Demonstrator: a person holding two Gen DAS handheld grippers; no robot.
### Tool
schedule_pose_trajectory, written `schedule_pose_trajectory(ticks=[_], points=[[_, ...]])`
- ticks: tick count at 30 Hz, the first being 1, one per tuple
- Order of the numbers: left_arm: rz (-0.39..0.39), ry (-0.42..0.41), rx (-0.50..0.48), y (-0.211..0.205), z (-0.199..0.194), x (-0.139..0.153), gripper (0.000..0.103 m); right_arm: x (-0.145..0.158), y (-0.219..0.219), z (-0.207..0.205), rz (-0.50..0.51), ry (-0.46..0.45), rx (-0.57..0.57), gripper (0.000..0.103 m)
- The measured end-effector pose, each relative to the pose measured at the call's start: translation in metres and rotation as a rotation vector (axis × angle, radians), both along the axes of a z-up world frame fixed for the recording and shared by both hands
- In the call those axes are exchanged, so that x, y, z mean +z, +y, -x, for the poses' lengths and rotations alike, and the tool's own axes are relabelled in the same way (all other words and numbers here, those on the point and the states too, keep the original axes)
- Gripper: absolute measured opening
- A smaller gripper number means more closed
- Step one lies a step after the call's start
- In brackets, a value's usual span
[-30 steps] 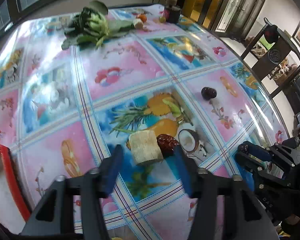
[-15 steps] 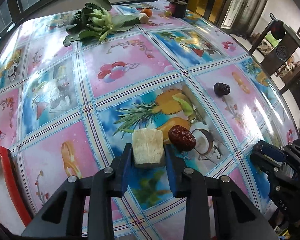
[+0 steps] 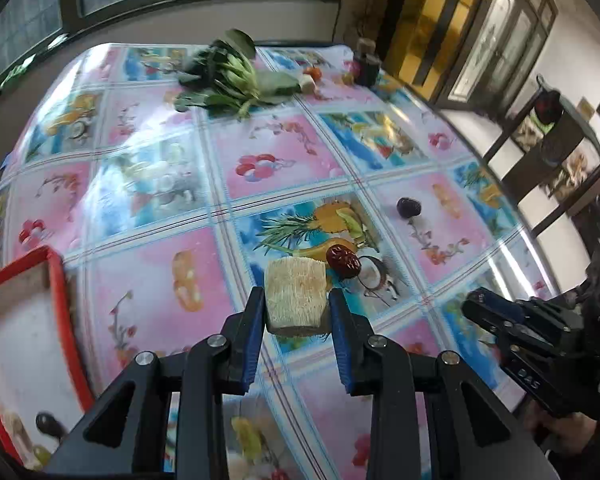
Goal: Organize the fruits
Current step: 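Carry the dark date and white yam chunk over the red tray with both tools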
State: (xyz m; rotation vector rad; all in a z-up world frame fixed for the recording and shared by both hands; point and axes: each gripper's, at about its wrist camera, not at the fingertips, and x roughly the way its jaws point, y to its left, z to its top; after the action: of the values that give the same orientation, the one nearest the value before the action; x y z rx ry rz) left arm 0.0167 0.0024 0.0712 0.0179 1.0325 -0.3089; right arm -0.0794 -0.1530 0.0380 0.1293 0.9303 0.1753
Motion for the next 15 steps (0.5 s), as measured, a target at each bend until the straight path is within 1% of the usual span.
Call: schedule_pose_trajectory(ticks=[6, 15], points=[[0.031, -0.032, 0.091, 0.037, 0.023, 0.023, 0.031, 0.015, 0.031, 0.000, -0.002, -0.032, 0.056, 0.020], [0.003, -0.063, 0.206, 0.090, 0.053, 0.039, 0.031, 0.030, 0.101, 0.004, -0.008, -0.071, 0.191, 0.020]])
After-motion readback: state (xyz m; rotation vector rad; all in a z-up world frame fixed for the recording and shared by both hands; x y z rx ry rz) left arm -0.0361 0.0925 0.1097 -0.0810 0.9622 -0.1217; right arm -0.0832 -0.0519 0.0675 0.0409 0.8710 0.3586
